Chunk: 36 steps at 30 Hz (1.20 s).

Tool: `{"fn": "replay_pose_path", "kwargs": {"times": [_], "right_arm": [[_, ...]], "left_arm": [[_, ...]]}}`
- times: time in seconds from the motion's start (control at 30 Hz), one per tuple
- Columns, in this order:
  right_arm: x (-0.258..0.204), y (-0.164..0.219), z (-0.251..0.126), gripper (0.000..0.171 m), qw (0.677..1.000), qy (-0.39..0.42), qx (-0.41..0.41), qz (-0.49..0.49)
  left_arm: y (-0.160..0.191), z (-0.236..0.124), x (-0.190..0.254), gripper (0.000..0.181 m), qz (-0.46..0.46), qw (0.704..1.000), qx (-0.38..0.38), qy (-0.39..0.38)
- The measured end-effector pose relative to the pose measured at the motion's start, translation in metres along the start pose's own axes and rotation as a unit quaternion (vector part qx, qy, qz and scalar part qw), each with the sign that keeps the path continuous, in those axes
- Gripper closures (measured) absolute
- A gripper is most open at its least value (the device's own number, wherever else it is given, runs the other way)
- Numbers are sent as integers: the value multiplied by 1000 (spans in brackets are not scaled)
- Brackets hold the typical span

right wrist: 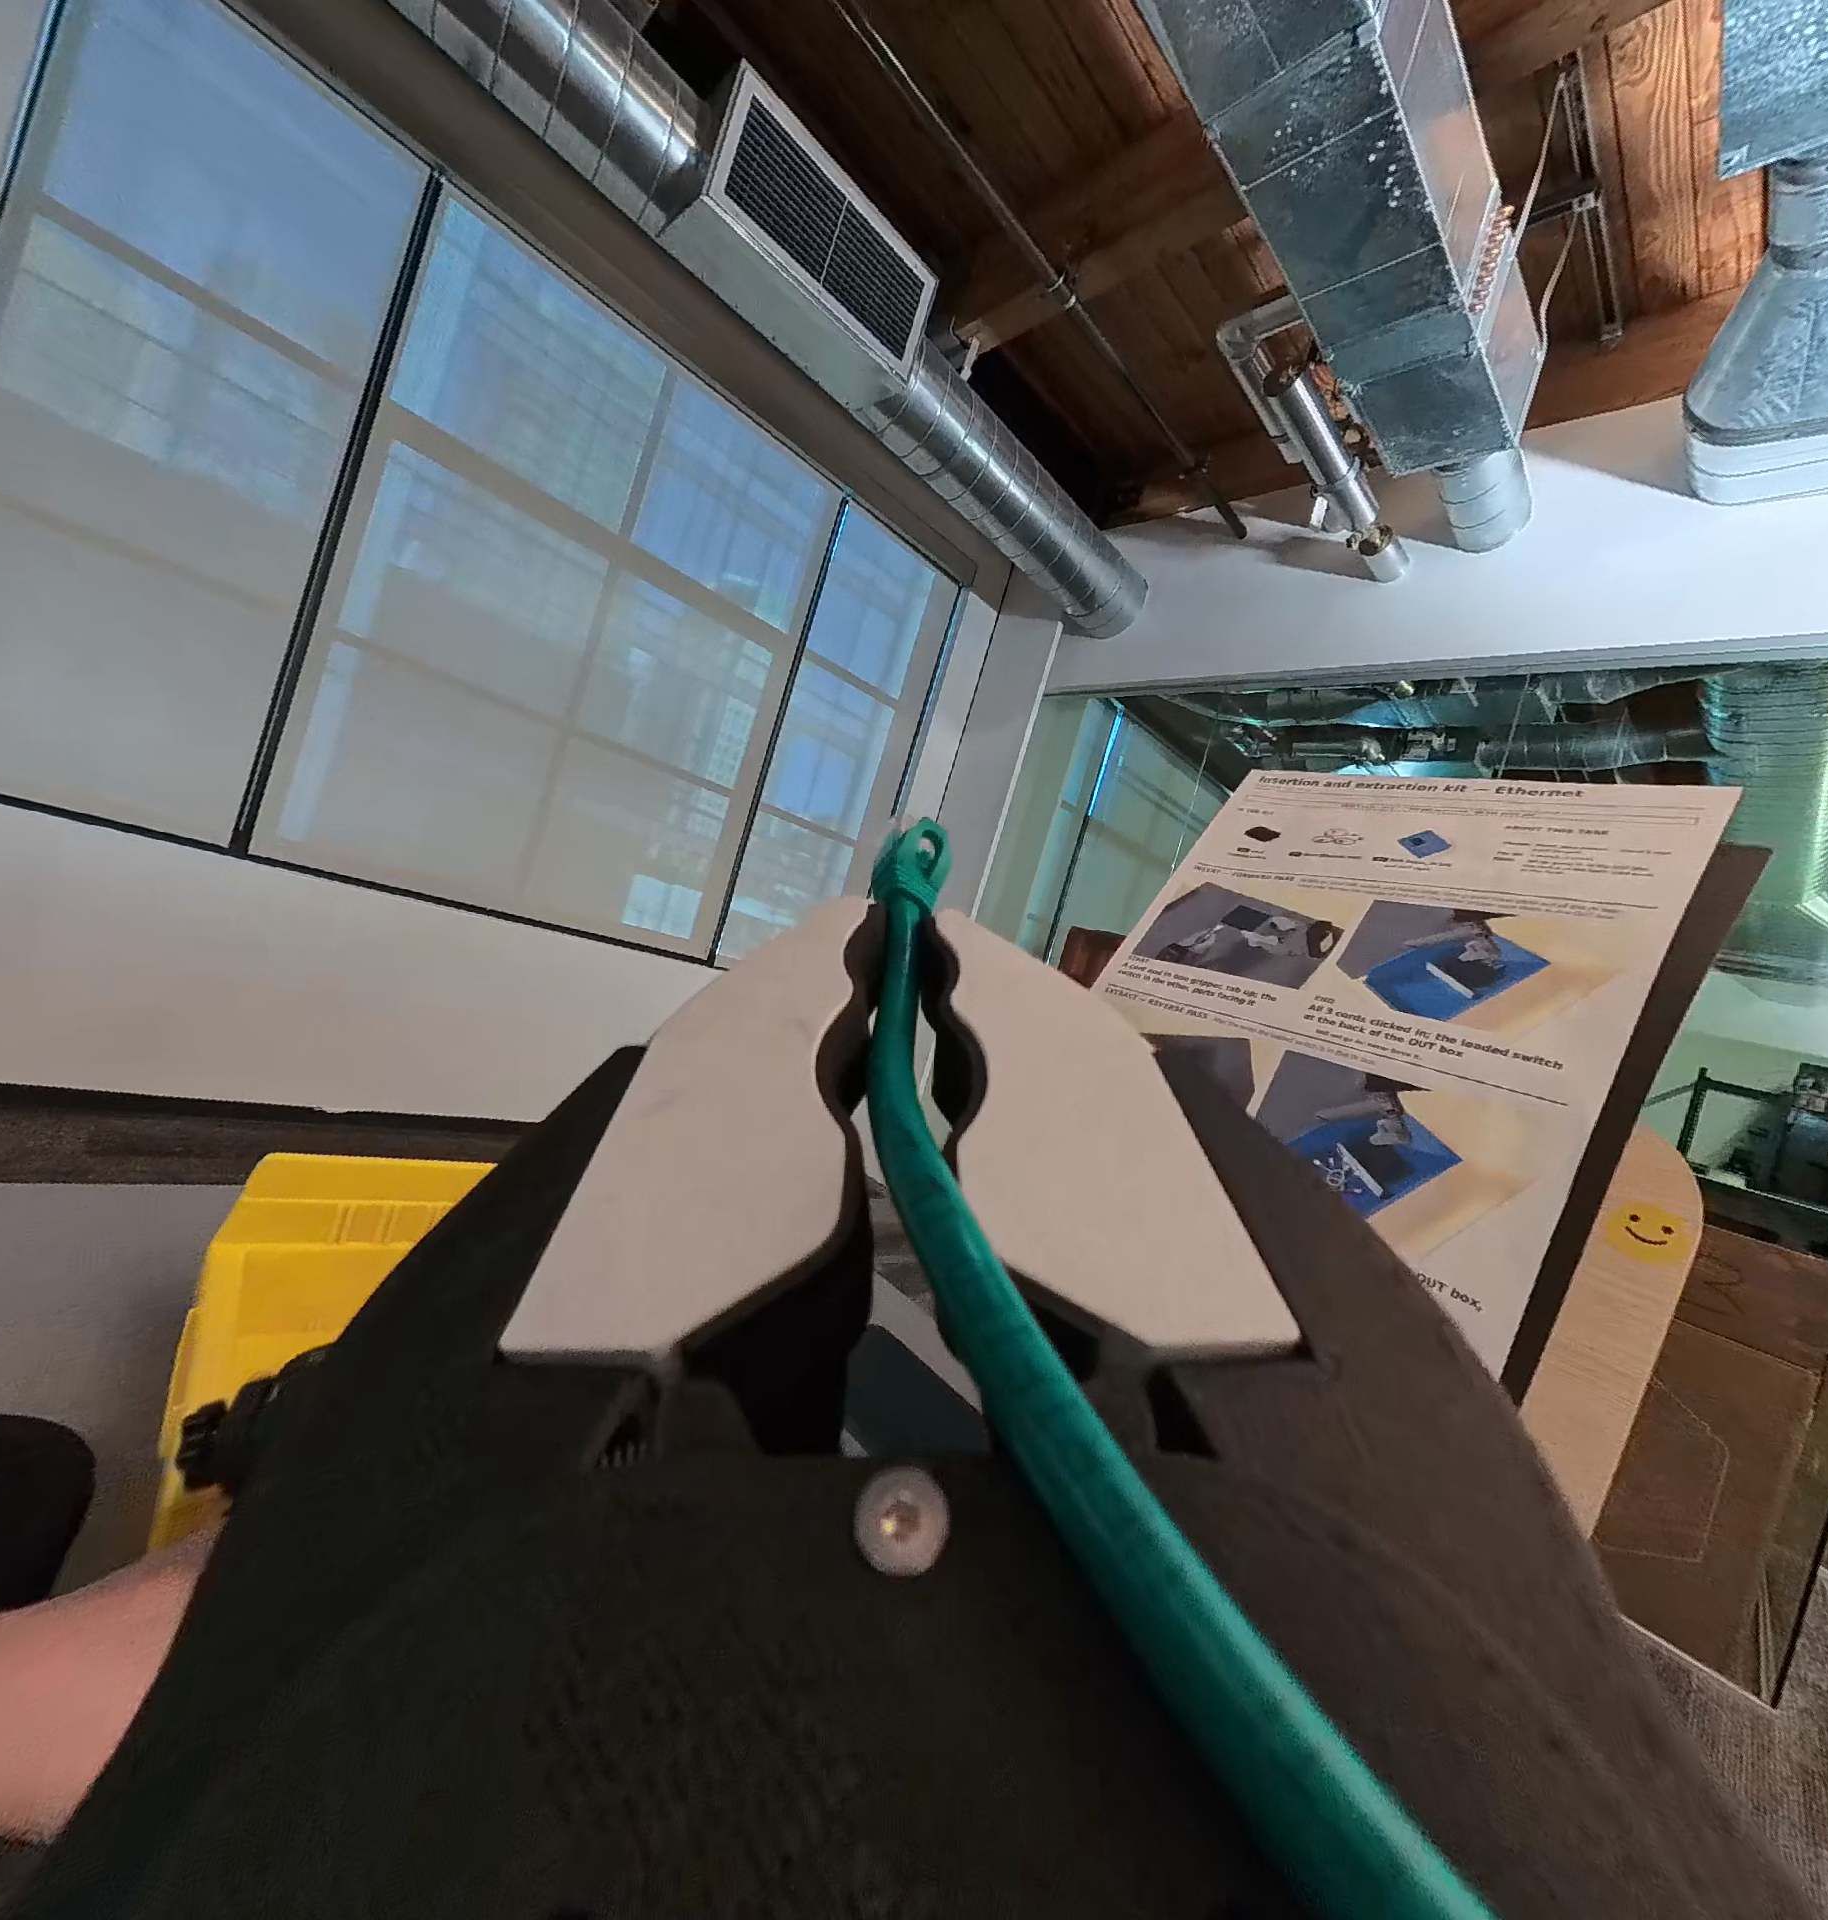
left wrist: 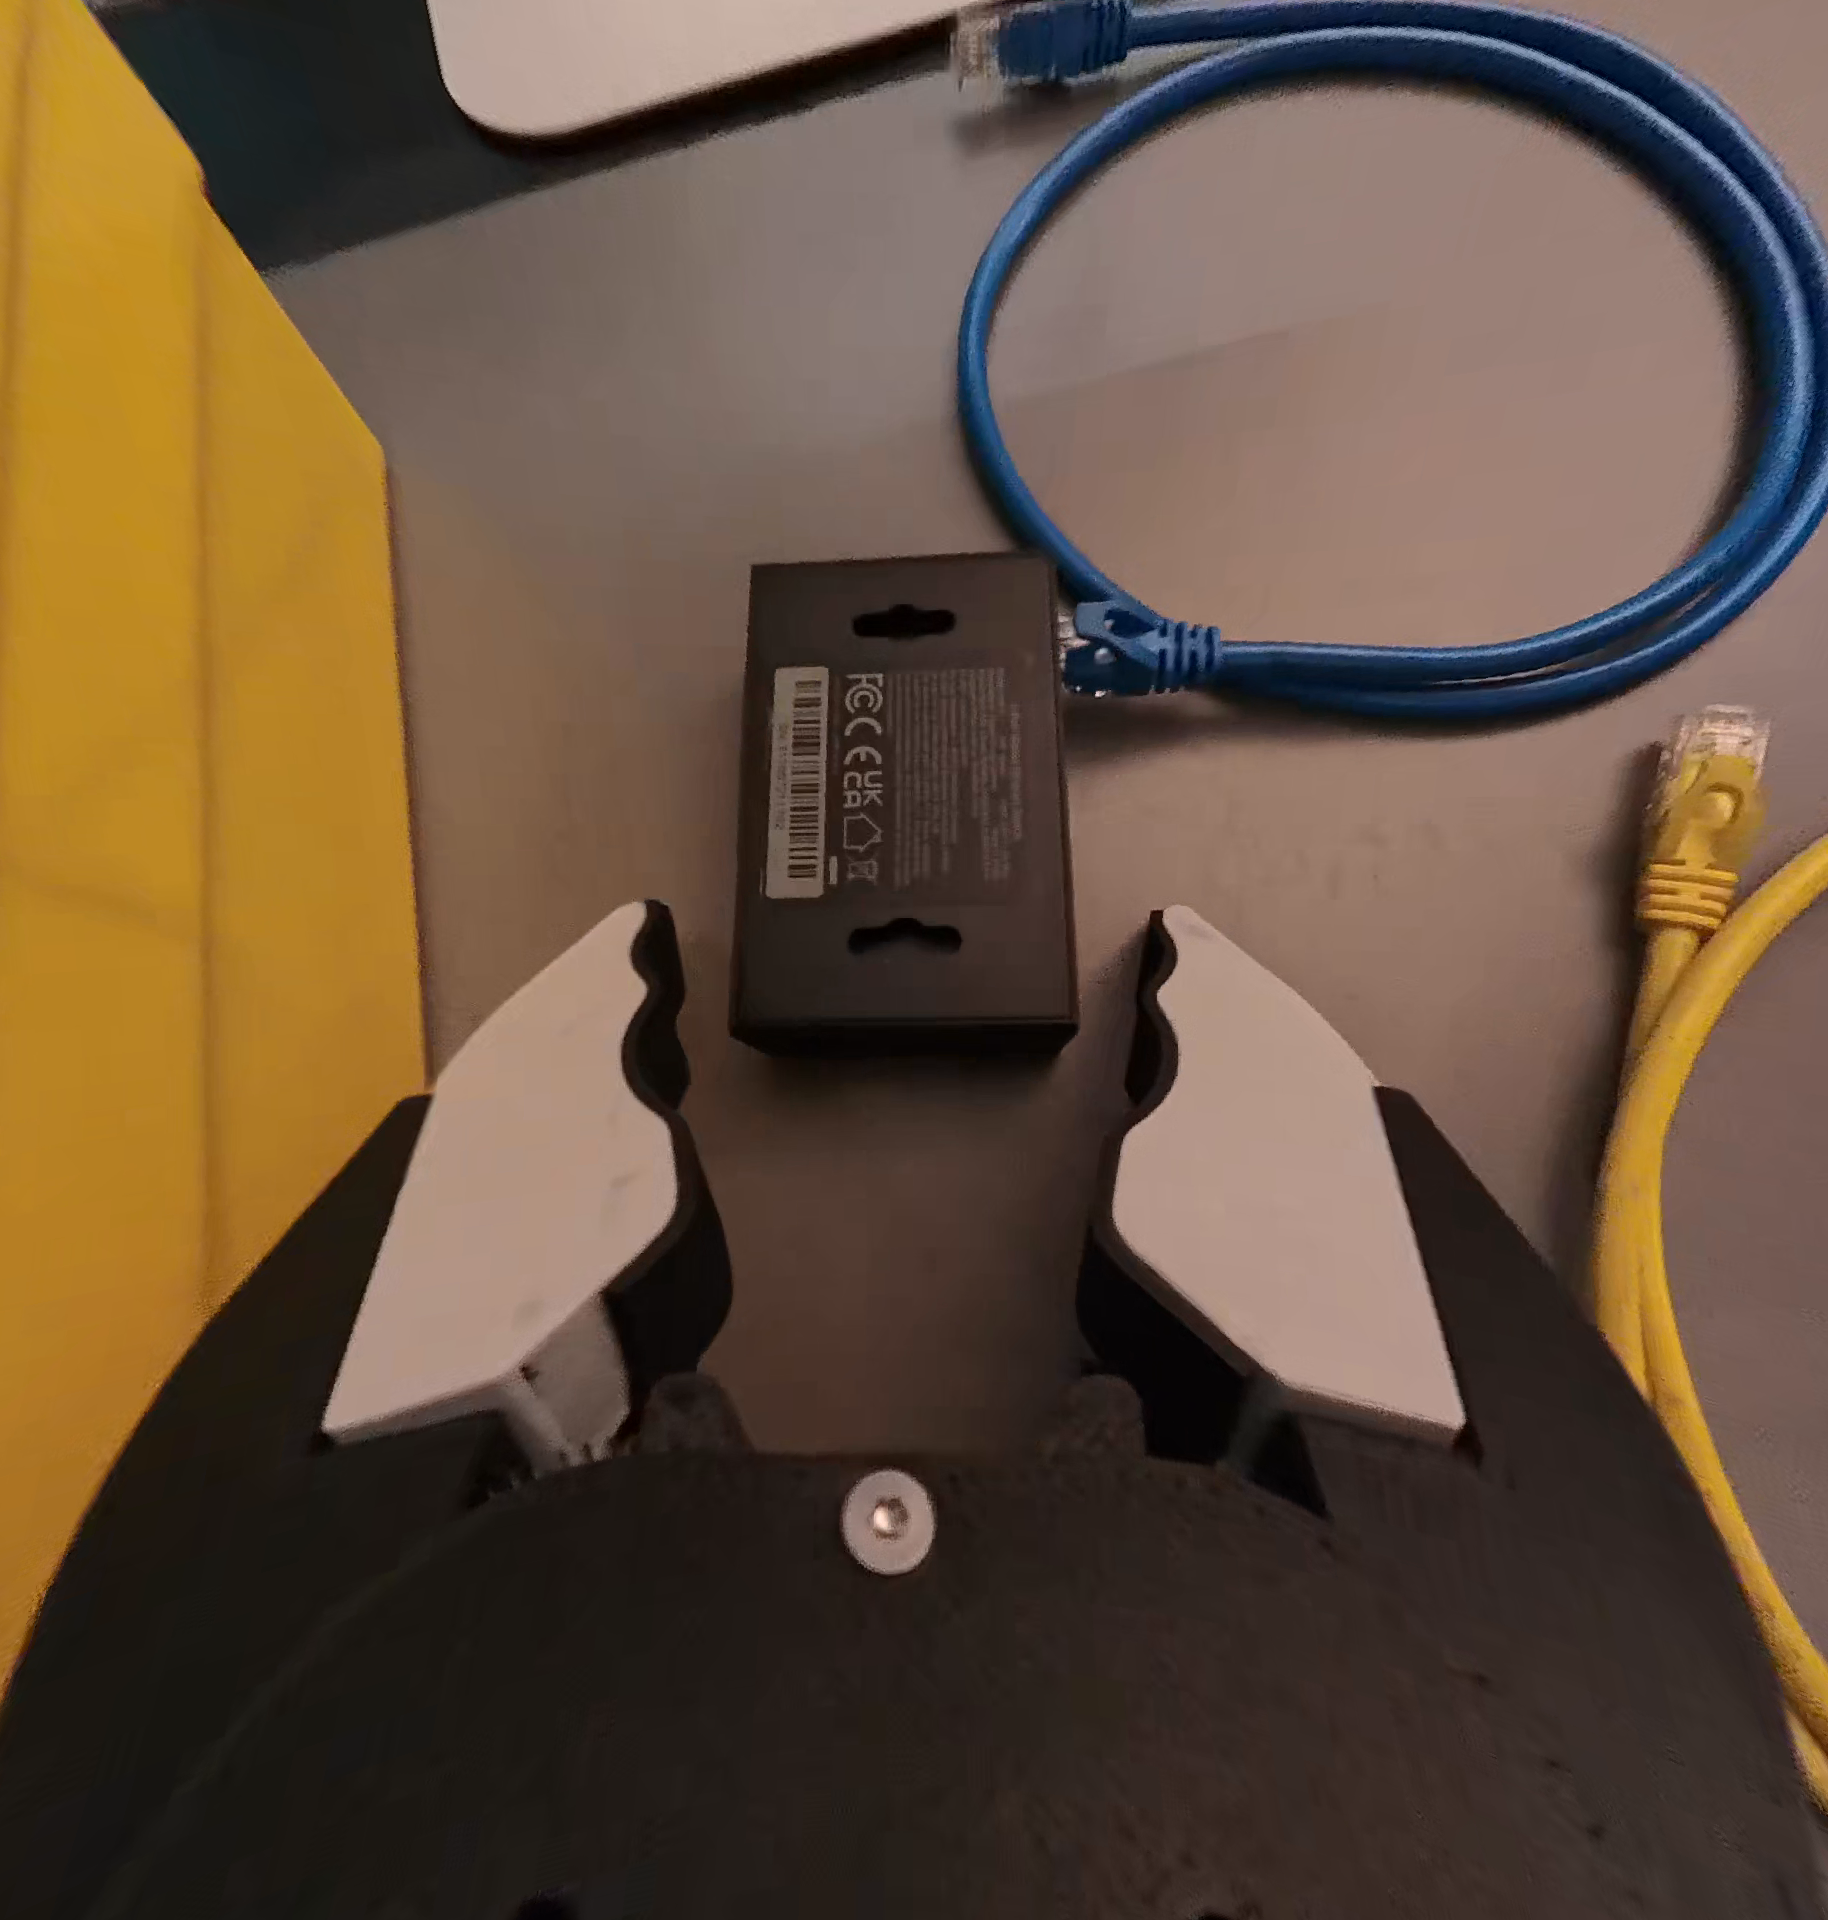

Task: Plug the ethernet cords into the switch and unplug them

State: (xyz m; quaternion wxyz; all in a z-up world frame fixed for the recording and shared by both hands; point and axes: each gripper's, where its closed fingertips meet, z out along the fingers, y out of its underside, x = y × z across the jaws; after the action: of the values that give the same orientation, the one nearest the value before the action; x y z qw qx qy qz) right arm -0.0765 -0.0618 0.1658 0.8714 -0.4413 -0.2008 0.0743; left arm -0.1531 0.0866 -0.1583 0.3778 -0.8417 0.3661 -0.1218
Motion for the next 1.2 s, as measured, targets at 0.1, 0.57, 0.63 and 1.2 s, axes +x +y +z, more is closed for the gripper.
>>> {"fn": "replay_pose_path", "kwargs": {"times": [0.1,0.57,0.63,1.2], "right_arm": [[1,4,1,164,1000,1,-5,1],[-4,20,5,164,1000,-9,-28,2],[-5,22,6,164,999,-10,-33,0],[-1,24,5,164,999,-14,-42,9]], "left_arm": [[2,2,-1,95,-16,1000,-8,24],[0,3,-1,109,-17,1000,-4,14],[0,3,1,97,-15,1000,-7,24],[-24,-30,37,121,-104,972,41,205]]}}
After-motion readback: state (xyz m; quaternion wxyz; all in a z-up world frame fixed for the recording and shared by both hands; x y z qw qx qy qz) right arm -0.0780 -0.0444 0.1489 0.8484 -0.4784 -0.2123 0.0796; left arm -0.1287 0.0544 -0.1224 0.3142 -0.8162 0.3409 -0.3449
